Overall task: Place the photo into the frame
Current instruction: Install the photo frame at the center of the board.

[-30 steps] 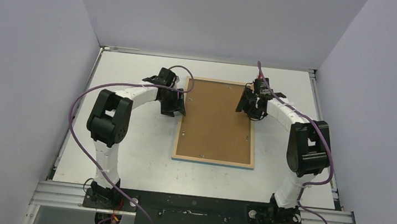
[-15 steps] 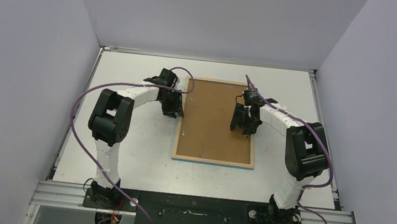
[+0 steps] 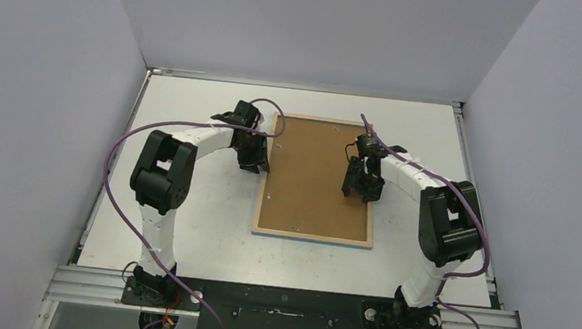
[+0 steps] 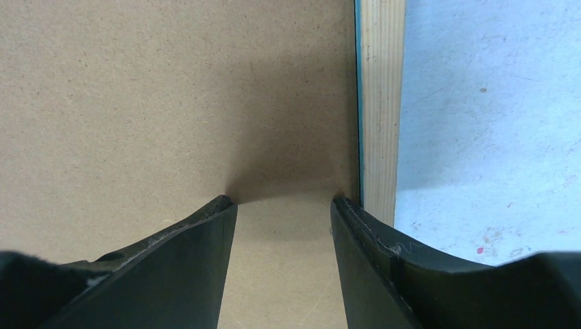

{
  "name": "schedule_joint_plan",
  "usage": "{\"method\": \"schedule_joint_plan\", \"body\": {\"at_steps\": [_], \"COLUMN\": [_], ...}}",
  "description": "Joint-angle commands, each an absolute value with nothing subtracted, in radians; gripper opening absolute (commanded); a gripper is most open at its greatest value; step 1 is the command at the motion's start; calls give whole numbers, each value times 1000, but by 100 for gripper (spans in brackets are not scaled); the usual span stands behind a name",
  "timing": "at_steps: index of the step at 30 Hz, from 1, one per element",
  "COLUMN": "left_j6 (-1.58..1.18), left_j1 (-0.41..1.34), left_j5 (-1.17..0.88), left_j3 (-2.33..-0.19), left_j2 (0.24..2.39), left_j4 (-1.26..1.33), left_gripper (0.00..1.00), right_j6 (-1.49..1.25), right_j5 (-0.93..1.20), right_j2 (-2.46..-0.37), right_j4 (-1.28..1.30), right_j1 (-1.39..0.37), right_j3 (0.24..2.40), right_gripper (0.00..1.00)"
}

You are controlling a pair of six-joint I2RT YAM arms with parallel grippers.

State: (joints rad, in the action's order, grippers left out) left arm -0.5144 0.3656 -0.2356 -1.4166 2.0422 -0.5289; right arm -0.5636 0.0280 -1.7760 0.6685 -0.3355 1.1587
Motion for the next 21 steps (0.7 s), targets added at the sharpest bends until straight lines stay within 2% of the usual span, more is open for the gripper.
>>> {"method": "schedule_joint_plan", "body": {"at_steps": [1,12,21], "left_j6": [-488,-488,-483], "left_j1": [371,371,370], "left_j5": [-182,-196,-205], "left_j3": [-1400,-1397,-1391], "left_j2": [2115,2120,2125], "left_j4": [-595,-590,-591], "left_gripper": [36,36,36], "right_j6": [-568,-563,-579], "right_j5": [-11,-8,80], "right_j2": [-1738,-1733,-1729], "right_j4": [743,754,530], "right_j1": [-335,-336,-300], "right_j3": [1134,1105,973], "right_gripper": [54,54,56]}}
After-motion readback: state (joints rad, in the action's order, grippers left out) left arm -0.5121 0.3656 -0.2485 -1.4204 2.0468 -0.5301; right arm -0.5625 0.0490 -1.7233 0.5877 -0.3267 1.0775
